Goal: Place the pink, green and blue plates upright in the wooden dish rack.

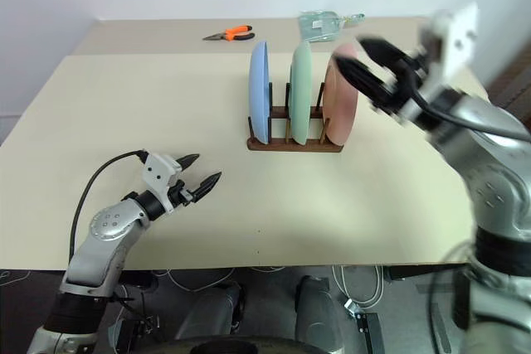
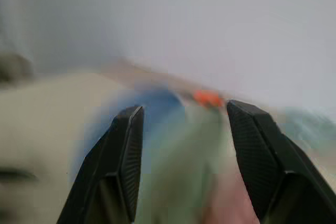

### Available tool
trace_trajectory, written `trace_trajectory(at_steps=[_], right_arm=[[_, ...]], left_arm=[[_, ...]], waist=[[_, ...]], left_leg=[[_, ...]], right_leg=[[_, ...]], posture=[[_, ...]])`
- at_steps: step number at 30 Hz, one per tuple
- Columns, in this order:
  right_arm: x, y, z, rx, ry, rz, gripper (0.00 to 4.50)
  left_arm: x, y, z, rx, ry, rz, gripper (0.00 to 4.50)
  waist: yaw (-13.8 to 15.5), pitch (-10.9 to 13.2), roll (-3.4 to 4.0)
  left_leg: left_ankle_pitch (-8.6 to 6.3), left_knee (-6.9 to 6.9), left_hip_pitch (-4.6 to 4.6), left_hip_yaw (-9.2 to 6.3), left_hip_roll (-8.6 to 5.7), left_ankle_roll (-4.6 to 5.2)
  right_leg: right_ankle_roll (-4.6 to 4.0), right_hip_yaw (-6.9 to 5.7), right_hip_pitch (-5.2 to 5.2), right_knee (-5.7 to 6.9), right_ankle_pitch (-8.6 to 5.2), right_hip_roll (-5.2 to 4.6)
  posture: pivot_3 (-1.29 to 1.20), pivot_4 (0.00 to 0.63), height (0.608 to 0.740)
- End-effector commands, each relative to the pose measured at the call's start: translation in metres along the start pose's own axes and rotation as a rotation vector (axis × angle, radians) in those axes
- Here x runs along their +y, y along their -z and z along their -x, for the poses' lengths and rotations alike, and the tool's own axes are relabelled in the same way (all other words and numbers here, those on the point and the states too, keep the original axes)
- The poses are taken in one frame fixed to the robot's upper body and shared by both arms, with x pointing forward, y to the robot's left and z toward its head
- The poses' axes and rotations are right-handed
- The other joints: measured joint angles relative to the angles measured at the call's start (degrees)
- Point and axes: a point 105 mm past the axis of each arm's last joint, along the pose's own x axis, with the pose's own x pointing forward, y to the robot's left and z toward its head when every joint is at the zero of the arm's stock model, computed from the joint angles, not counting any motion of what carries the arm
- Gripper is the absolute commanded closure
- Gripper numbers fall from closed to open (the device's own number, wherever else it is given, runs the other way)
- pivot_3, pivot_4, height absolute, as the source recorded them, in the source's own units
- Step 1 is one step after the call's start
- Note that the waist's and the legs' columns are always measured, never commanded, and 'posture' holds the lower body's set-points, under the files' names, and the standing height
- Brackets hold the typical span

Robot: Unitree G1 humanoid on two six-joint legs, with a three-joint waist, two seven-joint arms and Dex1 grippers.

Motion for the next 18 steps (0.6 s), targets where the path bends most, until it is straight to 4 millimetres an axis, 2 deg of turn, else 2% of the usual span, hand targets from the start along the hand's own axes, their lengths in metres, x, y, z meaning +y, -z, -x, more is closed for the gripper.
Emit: trace_trajectory(at_steps=[1,4,6,10,15,18], right_arm=[[-0.013,0.033,0.026,0.121,0.028,0.058,2.01],[-0.018,0.074,0.032,0.247,0.05,0.103,2.01],[-0.021,0.089,0.031,0.28,0.067,0.121,2.01],[-0.029,0.099,0.027,0.268,0.092,0.137,2.01],[-0.025,0.11,0.022,0.283,0.063,0.172,2.01],[-0.028,0.11,0.018,0.271,0.066,0.178,2.01]], left_arm=[[0.009,-0.004,0.001,-0.01,-0.017,-0.03,0.89],[0.01,0.0,0.003,0.016,-0.001,-0.041,0.89],[0.012,0.002,0.005,0.027,0.001,-0.047,0.89],[0.015,0.003,0.011,0.044,0.006,-0.049,0.89],[0.012,0.005,0.013,0.051,0.014,-0.051,0.89],[0.015,0.003,0.011,0.043,-0.001,-0.049,0.89]], waist=[[-0.2,0.0,0.19],[-1.1,0.1,0.32],[-1.5,0.1,0.29],[-1.4,0.1,0.28],[-1.0,0.1,0.26],[-0.8,0.1,0.25]], left_leg=[[0.0,0.0,0.0,0.05,0.0,0.0],[0.0,0.03,0.02,0.34,0.04,0.0],[-0.01,0.02,0.02,0.37,0.08,-0.02],[0.0,0.03,0.05,0.33,0.09,-0.01],[0.0,0.03,0.02,0.27,0.04,-0.01],[0.0,0.05,0.03,0.24,0.04,-0.01]], right_leg=[[0.0,0.03,-0.03,0.01,0.0,0.0],[-0.07,0.2,-0.03,0.03,0.04,-0.02],[-0.09,0.17,0.05,0.02,0.03,-0.02],[-0.09,0.12,-0.09,0.02,0.04,-0.02],[-0.26,0.14,-0.1,0.01,0.17,-0.05],[-0.21,0.12,-0.07,0.01,0.13,-0.05]], posture=[[0.0,0.15,0.74],[0.0,0.15,0.74],[0.0,0.15,0.74],[0.0,0.15,0.74],[0.0,0.15,0.74],[0.0,0.15,0.74]])
